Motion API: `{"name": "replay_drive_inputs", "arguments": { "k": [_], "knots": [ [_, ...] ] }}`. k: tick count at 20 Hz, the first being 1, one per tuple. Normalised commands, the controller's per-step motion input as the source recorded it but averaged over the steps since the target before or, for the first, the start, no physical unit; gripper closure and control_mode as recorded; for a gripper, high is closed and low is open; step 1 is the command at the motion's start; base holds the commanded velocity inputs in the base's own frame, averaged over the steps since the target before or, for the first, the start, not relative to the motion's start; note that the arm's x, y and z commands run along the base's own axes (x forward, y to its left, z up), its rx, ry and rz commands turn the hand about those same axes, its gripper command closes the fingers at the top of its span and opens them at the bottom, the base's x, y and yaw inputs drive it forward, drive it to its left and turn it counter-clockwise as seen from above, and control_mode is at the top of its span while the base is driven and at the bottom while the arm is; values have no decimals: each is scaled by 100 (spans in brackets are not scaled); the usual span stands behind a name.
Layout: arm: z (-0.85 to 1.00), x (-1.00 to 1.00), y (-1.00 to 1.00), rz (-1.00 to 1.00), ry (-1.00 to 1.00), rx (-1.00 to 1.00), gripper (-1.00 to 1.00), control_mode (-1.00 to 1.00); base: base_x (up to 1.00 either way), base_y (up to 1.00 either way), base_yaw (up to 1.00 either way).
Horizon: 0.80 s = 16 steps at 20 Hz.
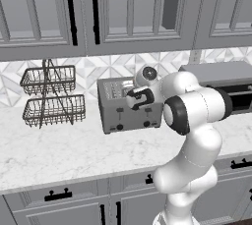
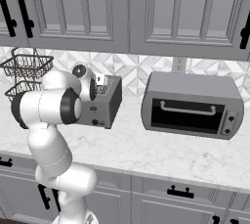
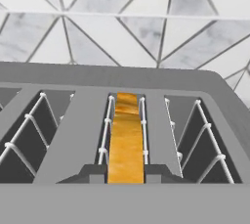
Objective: Start the toaster. Once the lever pops up, take the bread to the plate on the dining counter.
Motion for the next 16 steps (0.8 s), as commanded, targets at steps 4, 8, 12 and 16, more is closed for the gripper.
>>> {"name": "replay_drive_inputs", "arguments": {
  "k": [4, 8, 12, 16],
  "knots": [
    [9, -10, 0, 0, 0, 0, 100, -100, 0, 0, 0],
    [33, -23, 0, 0, -2, 0, 100, -100, 0, 0, 0],
    [59, -9, 0, 0, 0, 0, 100, -100, 0, 0, 0],
    [38, -2, 0, 0, 0, 0, 100, -100, 0, 0, 0]
  ]
}}
